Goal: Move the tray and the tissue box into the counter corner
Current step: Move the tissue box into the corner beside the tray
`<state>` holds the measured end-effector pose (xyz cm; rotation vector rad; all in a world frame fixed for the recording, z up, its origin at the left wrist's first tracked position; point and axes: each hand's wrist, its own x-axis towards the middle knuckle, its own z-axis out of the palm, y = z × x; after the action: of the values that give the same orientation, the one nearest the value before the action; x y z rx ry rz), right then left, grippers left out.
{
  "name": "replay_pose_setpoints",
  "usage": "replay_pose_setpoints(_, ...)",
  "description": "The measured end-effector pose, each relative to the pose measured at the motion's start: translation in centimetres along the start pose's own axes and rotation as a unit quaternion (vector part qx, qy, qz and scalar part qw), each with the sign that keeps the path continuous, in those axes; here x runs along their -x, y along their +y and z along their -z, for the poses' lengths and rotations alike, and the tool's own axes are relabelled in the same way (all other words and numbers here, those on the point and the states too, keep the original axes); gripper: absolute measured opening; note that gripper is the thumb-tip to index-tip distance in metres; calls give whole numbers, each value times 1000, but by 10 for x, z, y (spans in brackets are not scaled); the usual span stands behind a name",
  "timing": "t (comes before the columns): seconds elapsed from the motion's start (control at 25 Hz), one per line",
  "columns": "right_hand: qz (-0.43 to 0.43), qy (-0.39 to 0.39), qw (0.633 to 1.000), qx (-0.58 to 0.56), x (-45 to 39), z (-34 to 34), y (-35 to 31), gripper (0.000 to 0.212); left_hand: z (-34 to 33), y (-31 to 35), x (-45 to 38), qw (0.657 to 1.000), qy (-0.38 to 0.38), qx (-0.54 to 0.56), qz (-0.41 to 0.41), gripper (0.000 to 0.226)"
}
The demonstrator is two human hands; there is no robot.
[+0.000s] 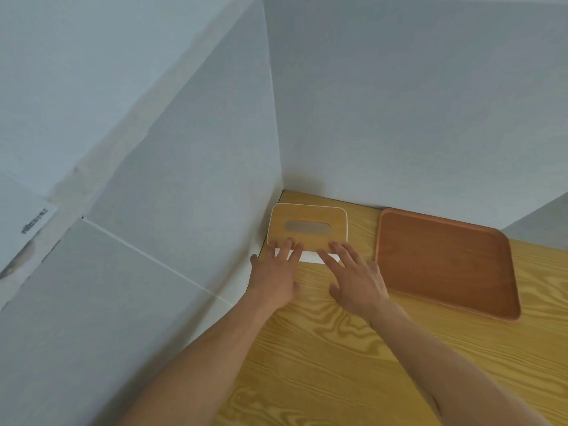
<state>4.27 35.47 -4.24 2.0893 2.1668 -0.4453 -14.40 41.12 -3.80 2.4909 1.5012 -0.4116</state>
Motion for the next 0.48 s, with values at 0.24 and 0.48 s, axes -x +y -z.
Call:
replay_pose_setpoints(0.24,-16,-49,999,-3,-42,20,5,76,43,-1,-44,996,-90,-1,20,83)
replay_pose_setpoints(0.48,-33,-71,997,-6,-59,28,2,77,55,-6,-63,991,-133,-18,23,88)
